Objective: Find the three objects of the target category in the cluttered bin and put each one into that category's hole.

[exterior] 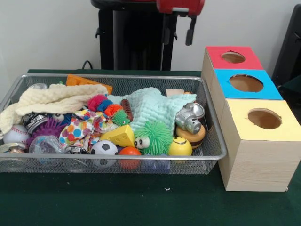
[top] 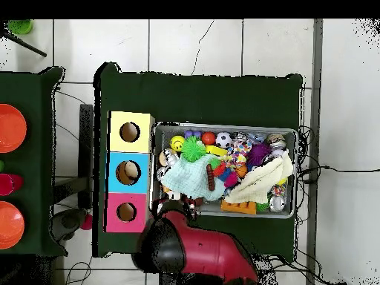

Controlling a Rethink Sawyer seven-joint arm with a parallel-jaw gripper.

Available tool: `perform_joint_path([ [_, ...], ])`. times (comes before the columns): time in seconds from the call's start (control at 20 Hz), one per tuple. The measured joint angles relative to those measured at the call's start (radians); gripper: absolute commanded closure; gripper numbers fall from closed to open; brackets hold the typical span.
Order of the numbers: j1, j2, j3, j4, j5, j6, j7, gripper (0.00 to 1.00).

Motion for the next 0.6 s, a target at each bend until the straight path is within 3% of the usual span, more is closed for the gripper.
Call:
perform_joint_path([
  [0.6, -0.213, 0.009, 0.100, -0.083, -0.090, 0.008, 0.000, 0.00],
])
